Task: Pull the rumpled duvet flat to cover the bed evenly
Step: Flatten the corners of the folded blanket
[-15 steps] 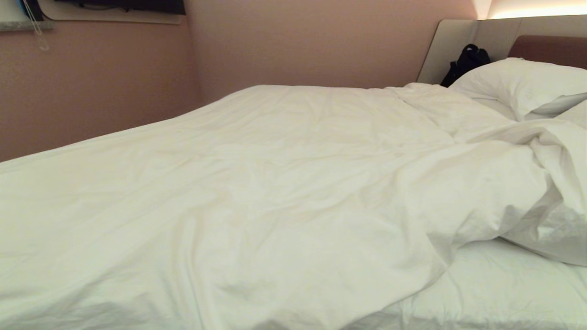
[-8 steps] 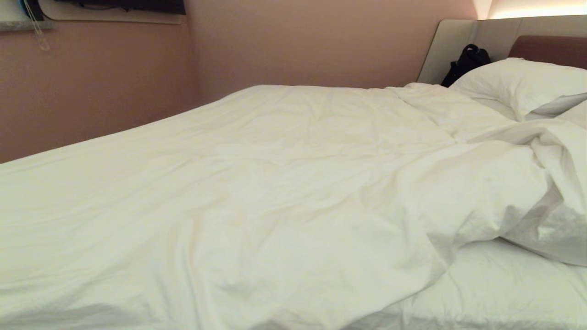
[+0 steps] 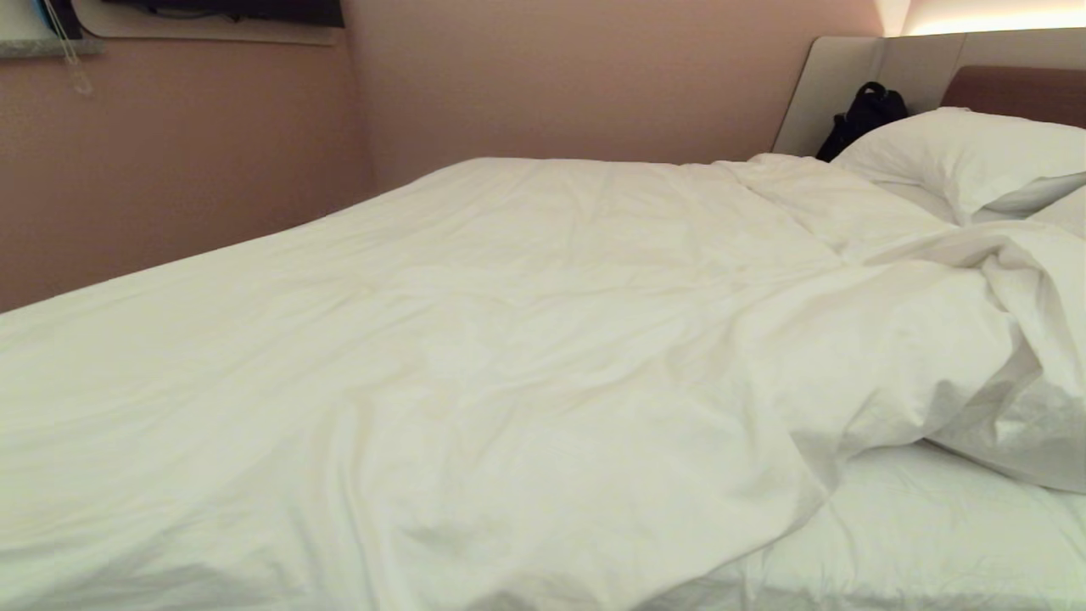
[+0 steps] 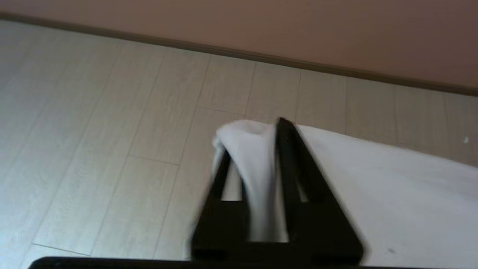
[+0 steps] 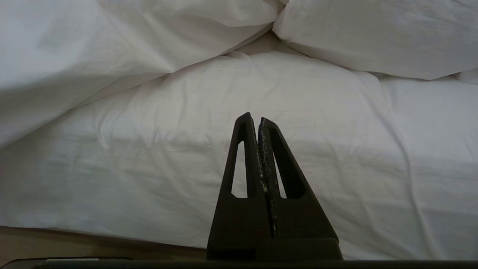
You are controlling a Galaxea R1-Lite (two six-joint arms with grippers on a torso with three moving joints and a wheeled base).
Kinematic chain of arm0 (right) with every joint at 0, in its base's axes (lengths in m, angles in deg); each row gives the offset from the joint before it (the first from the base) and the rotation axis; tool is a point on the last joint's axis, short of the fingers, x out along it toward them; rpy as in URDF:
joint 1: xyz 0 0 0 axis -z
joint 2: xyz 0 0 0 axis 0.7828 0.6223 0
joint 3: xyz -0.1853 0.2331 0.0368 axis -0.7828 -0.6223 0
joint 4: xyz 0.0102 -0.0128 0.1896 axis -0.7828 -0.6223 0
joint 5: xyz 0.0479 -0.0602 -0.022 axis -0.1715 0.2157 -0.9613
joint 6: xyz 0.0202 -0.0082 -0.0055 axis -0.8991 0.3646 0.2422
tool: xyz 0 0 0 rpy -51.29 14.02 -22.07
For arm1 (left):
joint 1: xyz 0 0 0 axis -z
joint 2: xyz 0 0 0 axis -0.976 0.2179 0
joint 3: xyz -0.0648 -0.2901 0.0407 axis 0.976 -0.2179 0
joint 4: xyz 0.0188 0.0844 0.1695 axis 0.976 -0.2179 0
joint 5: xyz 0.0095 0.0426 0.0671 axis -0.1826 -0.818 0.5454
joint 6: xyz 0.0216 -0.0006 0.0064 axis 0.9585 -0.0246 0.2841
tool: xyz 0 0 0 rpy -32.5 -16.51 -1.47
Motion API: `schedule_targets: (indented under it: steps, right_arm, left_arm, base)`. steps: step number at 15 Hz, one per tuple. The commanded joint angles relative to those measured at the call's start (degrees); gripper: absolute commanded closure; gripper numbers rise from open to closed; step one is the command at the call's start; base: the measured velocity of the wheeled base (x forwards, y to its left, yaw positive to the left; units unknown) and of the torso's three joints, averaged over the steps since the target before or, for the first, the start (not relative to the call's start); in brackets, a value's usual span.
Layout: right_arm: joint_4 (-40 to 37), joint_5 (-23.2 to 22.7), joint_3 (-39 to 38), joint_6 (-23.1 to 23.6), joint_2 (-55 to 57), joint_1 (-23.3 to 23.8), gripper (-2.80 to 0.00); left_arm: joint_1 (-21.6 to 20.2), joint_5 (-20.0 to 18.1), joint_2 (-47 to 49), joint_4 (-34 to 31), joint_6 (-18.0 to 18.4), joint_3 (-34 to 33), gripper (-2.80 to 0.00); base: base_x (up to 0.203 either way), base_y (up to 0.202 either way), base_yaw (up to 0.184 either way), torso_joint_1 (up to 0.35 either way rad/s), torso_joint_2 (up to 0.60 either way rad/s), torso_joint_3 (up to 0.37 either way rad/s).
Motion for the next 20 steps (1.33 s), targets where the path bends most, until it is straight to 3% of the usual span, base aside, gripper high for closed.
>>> schedule_targets:
  steps: [1,13,15,18,20]
  right_arm:
    - [0.0,0.0,0.0,0.0,0.0,0.0,0.0]
    - [0.0,0.0,0.0,0.0,0.0,0.0,0.0]
    - [0.0,0.0,0.0,0.0,0.0,0.0,0.0]
    - [0.0,0.0,0.0,0.0,0.0,0.0,0.0]
    - [0.0,0.0,0.0,0.1,0.0,0.0,0.0]
  left_arm:
    - [0.2,-0.1,-0.1,-0.1,-0.1,-0.1,-2.8]
    - [0.9,-0.9,-1.6,3.6,-0.5,-1.0,-2.8]
    - [2.2,-3.0,-2.1,3.7,-3.4,-1.0,-2.8]
    - [2.8,-12.9,-6.1,3.3,-9.0,-1.6,-2.8]
    - [3.0,-16.2,-7.3,3.0,-11.3,-2.4,-2.8]
  base:
    - [0.0,0.0,0.0,0.0,0.0,0.0]
    - [0.0,0.0,0.0,0.0,0.0,0.0]
    - [0.0,0.0,0.0,0.0,0.0,0.0]
    - [0.0,0.0,0.0,0.0,0.0,0.0]
    - [0.0,0.0,0.0,0.0,0.0,0.0]
